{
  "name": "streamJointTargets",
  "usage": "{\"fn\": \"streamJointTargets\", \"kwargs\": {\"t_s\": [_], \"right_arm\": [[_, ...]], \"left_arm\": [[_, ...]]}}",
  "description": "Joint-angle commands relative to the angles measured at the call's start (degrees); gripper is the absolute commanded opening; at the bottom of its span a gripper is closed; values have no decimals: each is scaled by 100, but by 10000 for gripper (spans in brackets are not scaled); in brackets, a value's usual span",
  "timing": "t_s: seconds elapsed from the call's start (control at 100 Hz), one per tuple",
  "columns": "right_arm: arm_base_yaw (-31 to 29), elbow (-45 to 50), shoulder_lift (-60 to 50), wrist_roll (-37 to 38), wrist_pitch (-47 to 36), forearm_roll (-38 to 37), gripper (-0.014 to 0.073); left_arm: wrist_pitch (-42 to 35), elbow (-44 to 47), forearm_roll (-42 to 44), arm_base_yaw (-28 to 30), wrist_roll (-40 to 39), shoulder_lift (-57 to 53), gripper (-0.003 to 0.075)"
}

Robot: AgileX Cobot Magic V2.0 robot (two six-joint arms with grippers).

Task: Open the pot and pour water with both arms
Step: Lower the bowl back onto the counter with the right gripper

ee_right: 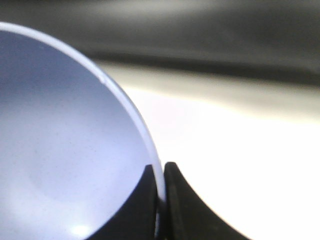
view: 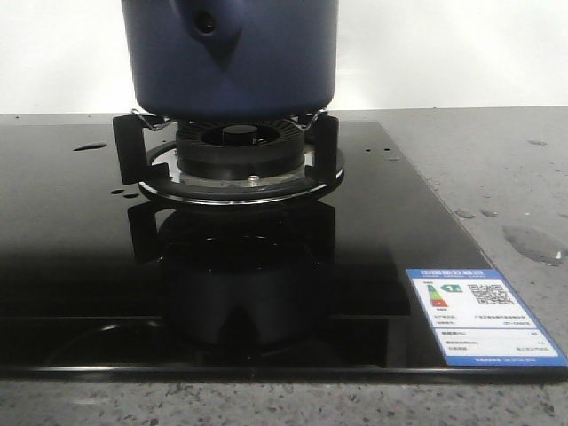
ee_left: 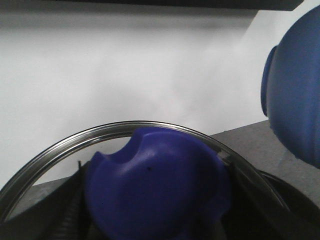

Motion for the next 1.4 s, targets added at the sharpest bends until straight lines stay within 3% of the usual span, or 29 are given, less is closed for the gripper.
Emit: {"fn": "streamJointTargets", "kwargs": {"t_s": [0.0, 0.1, 0.17, 0.31, 0.48, 0.7, 1.2, 1.29, 1.39], "right_arm": [[-508, -779, -328, 65, 1569, 50, -45], [-1255, -1363, -275, 468, 3798, 50, -46], [-1732, -1529, -218, 646, 4886, 50, -46], [-2454, -1248, -63, 664, 6100, 50, -46], [-2915, -283, 2, 664, 5853, 50, -46], [-2997, 510, 14, 664, 5424, 50, -46], [-2997, 595, 326, 652, 5356, 50, -36], [-2997, 548, 326, 596, 5367, 50, 68], [-3006, 399, 326, 599, 5486, 39, 322]], "left_arm": [[-22, -186, -921, -140, 402, -221, 357], [-23, -186, -1176, -401, 648, -221, 357], [-37, -186, -1235, -633, 823, -221, 357], [-109, -186, -1235, -1094, 1072, -154, 357], [-122, -186, -1235, -1331, 1090, 39, 357], [-111, -186, -1248, -1340, 1090, 133, 357], [-176, -186, -1248, -1340, 1100, 166, 357], [-185, -186, -1248, -1340, 1100, 166, 357], [-185, -186, -1248, -1340, 1100, 166, 357]]}}
